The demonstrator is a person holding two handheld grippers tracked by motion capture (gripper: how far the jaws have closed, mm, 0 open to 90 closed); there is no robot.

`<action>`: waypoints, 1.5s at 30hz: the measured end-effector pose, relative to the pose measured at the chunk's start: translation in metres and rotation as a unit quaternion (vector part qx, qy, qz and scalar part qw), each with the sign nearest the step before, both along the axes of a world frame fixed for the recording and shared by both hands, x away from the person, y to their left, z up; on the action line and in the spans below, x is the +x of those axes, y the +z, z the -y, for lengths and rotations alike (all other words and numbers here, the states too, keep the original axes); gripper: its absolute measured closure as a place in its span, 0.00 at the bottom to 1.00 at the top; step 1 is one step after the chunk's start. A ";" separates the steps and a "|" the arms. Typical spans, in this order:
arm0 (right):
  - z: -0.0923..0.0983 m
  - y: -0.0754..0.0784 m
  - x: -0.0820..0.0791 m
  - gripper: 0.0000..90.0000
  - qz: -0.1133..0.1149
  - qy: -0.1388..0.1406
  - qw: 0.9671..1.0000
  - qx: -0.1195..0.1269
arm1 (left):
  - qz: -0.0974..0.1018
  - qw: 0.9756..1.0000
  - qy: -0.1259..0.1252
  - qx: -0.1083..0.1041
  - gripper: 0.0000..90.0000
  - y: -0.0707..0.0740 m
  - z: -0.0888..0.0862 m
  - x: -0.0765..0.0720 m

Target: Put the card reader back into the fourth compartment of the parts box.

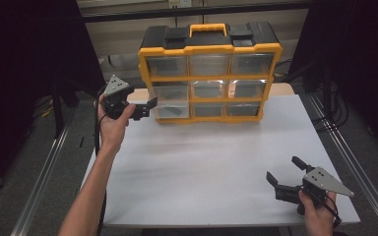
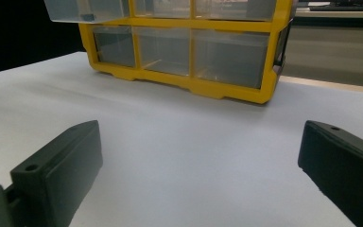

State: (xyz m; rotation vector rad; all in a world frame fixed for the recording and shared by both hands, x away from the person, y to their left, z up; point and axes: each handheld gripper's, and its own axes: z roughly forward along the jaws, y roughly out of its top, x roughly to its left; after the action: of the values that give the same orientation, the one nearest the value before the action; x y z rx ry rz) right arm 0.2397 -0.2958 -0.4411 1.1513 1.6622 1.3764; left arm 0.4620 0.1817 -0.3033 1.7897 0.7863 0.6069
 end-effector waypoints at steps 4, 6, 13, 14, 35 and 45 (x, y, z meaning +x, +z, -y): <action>0.000 0.000 0.001 0.01 0.000 -0.004 1.000 -0.003 | 0.005 1.000 0.004 -0.011 0.04 -0.007 -0.005 -0.009; 0.000 0.000 0.000 0.01 0.001 -0.004 1.000 -0.002 | 0.004 1.000 0.006 -0.021 0.04 -0.012 -0.009 -0.013; 0.001 0.000 -0.001 0.01 0.002 -0.002 1.000 0.000 | 0.006 0.998 0.030 -0.058 0.05 -0.026 -0.023 -0.033; 0.001 0.000 -0.001 0.01 0.002 -0.003 1.000 0.000 | 0.006 0.998 0.032 -0.061 0.05 -0.027 -0.025 -0.036; 0.002 0.001 -0.002 0.01 0.002 -0.009 1.000 0.001 | 0.022 0.997 0.040 -0.068 0.04 -0.077 -0.040 -0.100; 0.001 0.001 -0.002 0.01 -0.001 -0.012 1.000 0.000 | 0.014 0.995 0.050 -0.079 0.04 -0.102 -0.045 -0.131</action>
State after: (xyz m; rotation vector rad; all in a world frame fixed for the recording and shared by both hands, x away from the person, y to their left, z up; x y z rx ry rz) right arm 0.2381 -0.2972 -0.4404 1.1686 1.6442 1.3605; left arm 0.3313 0.2265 -0.4056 1.6011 0.8860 0.6160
